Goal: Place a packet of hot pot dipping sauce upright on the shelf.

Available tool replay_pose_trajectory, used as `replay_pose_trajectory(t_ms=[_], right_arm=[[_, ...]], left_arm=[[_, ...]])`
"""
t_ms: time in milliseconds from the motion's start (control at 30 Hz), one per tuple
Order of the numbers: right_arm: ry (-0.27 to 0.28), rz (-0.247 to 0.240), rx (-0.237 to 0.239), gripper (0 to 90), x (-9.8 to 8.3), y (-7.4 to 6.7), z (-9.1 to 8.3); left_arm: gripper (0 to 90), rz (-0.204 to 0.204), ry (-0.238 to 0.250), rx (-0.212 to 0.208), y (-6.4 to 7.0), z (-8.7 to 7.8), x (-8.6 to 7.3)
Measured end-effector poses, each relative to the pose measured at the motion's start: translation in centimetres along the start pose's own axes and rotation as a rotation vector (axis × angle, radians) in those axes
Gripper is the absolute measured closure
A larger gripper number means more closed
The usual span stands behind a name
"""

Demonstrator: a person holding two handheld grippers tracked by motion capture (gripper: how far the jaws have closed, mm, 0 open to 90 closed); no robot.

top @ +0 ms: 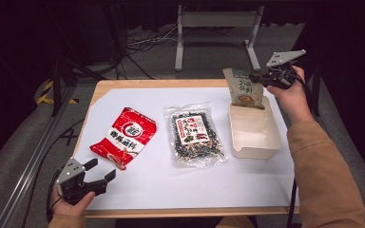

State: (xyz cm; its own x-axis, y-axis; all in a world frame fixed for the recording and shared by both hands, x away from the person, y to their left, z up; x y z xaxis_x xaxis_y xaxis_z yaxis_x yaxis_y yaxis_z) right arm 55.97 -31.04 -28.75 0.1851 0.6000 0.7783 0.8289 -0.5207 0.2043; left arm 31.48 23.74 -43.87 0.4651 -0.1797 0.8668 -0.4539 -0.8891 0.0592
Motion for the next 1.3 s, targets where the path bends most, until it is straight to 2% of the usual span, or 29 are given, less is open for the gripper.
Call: replay_pose_trajectory(t_ms=[167, 433, 633, 867, 1000, 1167, 1300], right_arm=[[-0.003, -0.007, 0.019, 89.2, -0.2, -0.3, 0.2], [-0.054, 0.000, 0.026, 88.0, -1.4, -0.6, 1.0], [-0.090, 0.037, 0.009, 88.4, -2.7, -0.3, 1.4], [-0.095, 0.099, -0.029, 88.4, -4.1, 0.3, 1.0], [-0.138, 0.146, -0.051, 88.3, -5.0, 0.5, 0.9], [-0.132, 0.206, -0.081, 88.5, -6.2, 0.9, 0.8], [-0.139, 0.221, -0.087, 88.2, -6.4, 0.9, 0.8]], left_arm=[[19.4, 0.004, 0.001, -0.004, 0.1, 0.2, 0.1], [19.4, 0.006, -0.001, -0.011, 0.1, 0.4, 0.2], [19.4, 0.004, 0.001, -0.011, 0.1, 0.4, 0.2], [19.4, 0.007, 0.000, -0.011, 0.2, 0.5, 0.3], [19.4, 0.009, -0.002, -0.013, 0.2, 0.5, 0.3], [19.4, 0.009, -0.001, -0.017, 0.2, 0.6, 0.4], [19.4, 0.011, -0.003, -0.017, 0.2, 0.7, 0.4]])
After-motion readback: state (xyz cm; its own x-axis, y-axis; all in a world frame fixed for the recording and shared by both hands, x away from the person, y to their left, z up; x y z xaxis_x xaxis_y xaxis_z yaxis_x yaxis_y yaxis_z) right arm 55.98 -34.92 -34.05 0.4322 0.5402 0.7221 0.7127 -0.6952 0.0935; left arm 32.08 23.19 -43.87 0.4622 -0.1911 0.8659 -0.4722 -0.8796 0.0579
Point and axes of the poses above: each handheld gripper's, and its own axes: z roughly forward along the jaws, x roughly out of its top, y roughly to its right, the point moved 4 cm from there along z, roughly forward along the jaws, and after that the axes turned 7 degrees about x, right-handed, at the moved point
